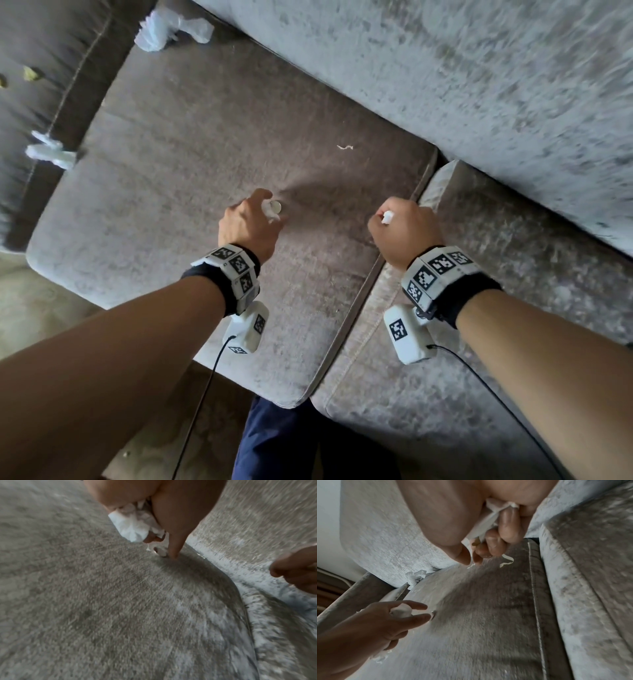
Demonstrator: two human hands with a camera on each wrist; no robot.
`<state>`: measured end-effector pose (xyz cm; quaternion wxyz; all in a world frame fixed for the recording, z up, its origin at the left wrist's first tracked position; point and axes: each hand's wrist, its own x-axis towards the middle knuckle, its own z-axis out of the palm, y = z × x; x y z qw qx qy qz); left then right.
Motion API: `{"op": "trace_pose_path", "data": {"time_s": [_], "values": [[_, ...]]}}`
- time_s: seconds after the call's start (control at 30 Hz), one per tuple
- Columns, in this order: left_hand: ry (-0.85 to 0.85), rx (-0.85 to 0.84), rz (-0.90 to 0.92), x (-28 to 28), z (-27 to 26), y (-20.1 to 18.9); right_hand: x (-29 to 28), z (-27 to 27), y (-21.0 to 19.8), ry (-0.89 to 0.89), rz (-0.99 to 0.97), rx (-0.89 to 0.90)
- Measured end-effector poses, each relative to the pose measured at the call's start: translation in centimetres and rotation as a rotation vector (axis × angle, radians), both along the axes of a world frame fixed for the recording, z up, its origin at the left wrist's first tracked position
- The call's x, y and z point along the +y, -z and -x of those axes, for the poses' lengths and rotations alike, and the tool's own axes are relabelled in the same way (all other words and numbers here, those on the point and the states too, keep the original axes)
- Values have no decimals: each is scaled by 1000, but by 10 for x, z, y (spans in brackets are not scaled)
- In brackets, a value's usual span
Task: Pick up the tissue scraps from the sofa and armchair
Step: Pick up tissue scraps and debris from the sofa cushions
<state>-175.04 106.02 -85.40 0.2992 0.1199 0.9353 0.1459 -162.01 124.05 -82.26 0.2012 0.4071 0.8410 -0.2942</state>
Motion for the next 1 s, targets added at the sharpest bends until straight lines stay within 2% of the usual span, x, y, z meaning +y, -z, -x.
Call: {"op": "trace_pose_path", "data": {"time_s": [0.2,0.33,0.6,0.83,1.0], "values": [[-1,24,-57,2,23,-13,7,51,11,13,-25,65],[-48,37,-102,-2,44,-4,15,94,32,10,-65,115],[-8,7,-147,-13,83,8,18,120,70,135,-157,31],[-31,4,-159,-36,114,-1,0,133,69,160,-204,-93],[-63,-2,-164,-64,145,-10,-32,160,51,130,-145,-52]]}}
